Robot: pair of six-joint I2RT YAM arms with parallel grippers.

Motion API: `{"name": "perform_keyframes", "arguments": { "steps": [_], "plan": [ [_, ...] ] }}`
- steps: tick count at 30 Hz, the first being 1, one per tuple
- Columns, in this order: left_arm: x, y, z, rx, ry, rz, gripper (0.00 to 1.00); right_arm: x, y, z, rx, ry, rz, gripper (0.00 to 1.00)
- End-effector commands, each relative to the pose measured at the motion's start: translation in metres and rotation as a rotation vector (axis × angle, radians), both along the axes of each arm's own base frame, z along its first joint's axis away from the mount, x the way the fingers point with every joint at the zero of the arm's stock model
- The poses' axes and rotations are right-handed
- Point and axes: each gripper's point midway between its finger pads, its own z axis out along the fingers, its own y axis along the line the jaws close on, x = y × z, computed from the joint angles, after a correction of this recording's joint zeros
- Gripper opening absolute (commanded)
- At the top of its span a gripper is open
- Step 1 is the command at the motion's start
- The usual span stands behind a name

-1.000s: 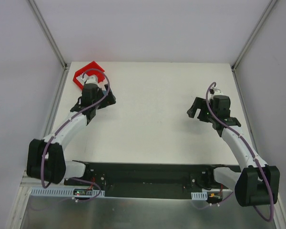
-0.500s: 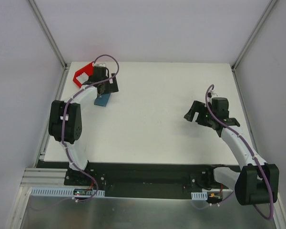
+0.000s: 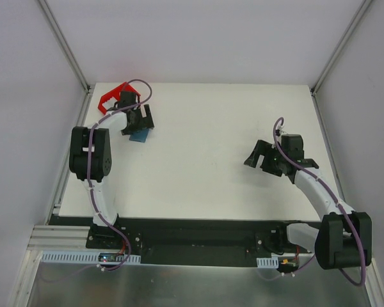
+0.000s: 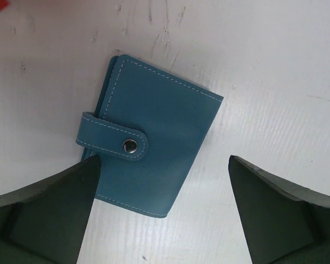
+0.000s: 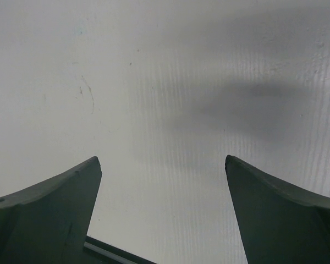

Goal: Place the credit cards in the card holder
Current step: Move the card holder to the center of the board.

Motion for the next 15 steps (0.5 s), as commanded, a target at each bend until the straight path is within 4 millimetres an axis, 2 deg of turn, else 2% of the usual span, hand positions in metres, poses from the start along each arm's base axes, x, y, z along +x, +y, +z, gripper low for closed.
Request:
{"name": "perform_keyframes", "arguments": {
  "steps": [1,15],
  "plan": [
    [-0.038,-0.019,-0.023,-0.056,0.144,-0.026,0.93,-0.004,0.006,-0.001,0.039,0.016,0.001,0.97],
    [-0.152,-0.091,-0.038,0.006,0.258,-0.267,0.90,-0.013,0.011,-0.013,0.062,0.070,0.020,0.96]
  ]
}}
